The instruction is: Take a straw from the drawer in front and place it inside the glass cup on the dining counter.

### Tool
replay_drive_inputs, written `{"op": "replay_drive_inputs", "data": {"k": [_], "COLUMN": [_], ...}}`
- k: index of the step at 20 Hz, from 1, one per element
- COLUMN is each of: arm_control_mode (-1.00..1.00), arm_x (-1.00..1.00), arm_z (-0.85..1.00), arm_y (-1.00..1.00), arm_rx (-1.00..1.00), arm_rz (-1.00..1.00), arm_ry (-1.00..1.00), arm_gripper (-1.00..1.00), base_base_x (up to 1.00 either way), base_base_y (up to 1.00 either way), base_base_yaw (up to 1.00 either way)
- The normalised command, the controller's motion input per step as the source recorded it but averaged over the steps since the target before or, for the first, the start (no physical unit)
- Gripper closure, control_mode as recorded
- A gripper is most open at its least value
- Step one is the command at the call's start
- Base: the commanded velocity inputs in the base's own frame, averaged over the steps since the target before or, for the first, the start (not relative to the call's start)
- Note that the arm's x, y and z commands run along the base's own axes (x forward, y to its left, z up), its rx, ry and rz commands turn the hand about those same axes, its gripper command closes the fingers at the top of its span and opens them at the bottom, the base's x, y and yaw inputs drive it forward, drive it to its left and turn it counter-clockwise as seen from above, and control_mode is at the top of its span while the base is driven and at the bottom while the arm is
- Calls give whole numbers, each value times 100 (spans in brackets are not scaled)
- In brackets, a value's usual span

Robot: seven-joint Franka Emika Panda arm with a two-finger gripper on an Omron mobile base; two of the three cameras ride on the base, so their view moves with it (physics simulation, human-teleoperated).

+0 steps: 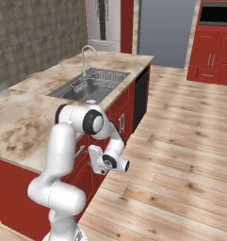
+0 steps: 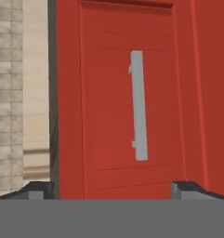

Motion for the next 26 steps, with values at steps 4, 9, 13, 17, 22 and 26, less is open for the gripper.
{"op": "replay_drive_inputs", "data": {"k": [4,9,13,17,22,26], "arm_control_mode": [-100,-100,-100,-100,-100,-100], "arm_x": [20,17,13,12,13,14], "arm_z": [-21,-15,-12,-15,-18,-17], "arm_y": [0,0,0,0,0,0], "arm_rx": [0,0,0,0,0,0], "arm_rz": [0,0,0,0,1,0], "arm_ry": [0,0,0,-2,-2,-1], "arm_gripper": [-100,-100,-100,-100,-100,-100], "base_base_x": [0,0,0,0,0,0], "base_base_y": [0,0,0,0,0,0], "base_base_yaw": [0,0,0,0,0,0]}}
